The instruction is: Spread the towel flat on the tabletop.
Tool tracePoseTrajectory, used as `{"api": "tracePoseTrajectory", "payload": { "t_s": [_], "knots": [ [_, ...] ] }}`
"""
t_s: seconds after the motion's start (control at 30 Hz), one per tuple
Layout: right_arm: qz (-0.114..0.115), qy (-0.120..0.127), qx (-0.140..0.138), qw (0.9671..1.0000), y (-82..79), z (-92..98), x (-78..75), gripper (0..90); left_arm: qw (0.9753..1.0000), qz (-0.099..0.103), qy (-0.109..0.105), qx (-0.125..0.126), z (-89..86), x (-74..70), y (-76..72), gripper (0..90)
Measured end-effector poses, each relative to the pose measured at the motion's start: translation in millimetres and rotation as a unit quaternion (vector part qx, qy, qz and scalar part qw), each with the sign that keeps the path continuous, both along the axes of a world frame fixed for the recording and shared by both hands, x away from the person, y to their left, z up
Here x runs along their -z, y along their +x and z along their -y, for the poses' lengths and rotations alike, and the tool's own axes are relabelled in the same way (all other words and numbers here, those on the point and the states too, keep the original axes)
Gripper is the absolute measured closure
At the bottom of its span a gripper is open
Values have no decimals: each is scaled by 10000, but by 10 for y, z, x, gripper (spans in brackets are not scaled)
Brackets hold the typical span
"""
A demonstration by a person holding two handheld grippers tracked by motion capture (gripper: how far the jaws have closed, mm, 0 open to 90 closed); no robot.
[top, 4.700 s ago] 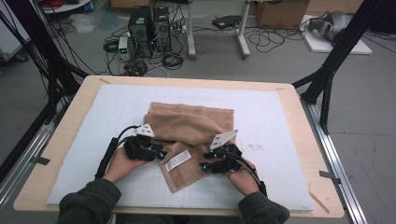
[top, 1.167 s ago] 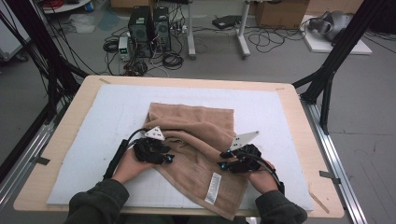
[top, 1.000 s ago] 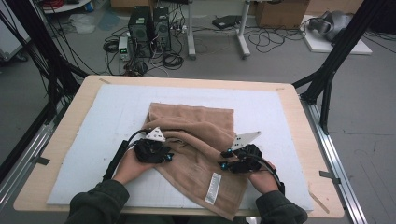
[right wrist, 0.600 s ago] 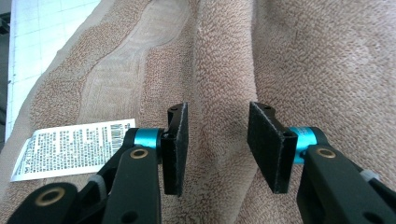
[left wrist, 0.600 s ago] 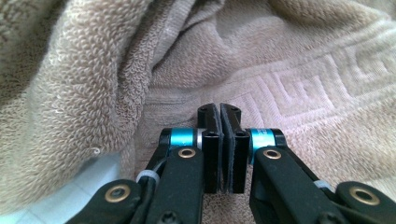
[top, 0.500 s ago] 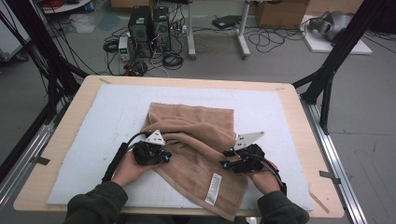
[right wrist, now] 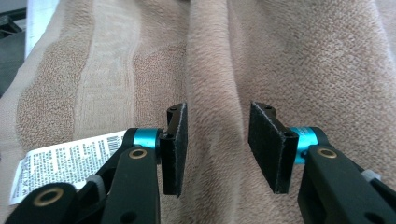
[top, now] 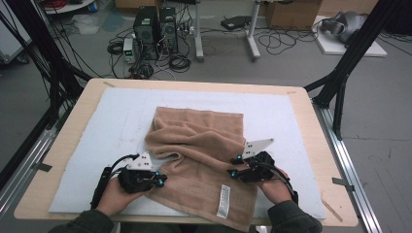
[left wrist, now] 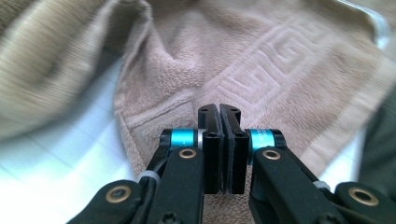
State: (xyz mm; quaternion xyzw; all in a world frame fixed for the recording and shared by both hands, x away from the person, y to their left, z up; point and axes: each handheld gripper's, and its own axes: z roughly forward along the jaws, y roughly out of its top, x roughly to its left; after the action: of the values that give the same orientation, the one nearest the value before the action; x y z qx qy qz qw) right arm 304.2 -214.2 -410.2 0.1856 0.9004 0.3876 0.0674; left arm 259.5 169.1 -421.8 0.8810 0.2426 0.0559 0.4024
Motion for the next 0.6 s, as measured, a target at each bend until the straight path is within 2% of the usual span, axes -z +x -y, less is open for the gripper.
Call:
{"api": "tracePoseTrajectory", "payload": {
  "t_s": [0.13, 0.23, 0.37, 0.43, 0.5, 0.6],
  "knots": [
    [-17, -1, -81, 10000, -54, 10, 0, 569, 9999, -29, -44, 93, -76, -23, -160, 876],
    [-54, -35, -56, 10000, -64, 45, 13, 566, 9999, 36, -151, 62, -105, -59, -190, 858],
    [-82, 0, -22, 10000, -66, 74, 24, 566, 9994, 94, -321, -111, -111, -113, -52, 690],
    [-101, -8, -48, 9999, -60, 72, 36, 566, 9990, 163, -376, -203, -93, -117, 34, 647],
    [-116, -22, -64, 9999, -45, 67, 57, 566, 9986, 115, -415, -292, -61, -99, 120, 604],
    [-193, -31, -86, 9998, -24, 55, 91, 565, 9989, 117, -281, -356, 20, -29, 239, 584]
  ]
}}
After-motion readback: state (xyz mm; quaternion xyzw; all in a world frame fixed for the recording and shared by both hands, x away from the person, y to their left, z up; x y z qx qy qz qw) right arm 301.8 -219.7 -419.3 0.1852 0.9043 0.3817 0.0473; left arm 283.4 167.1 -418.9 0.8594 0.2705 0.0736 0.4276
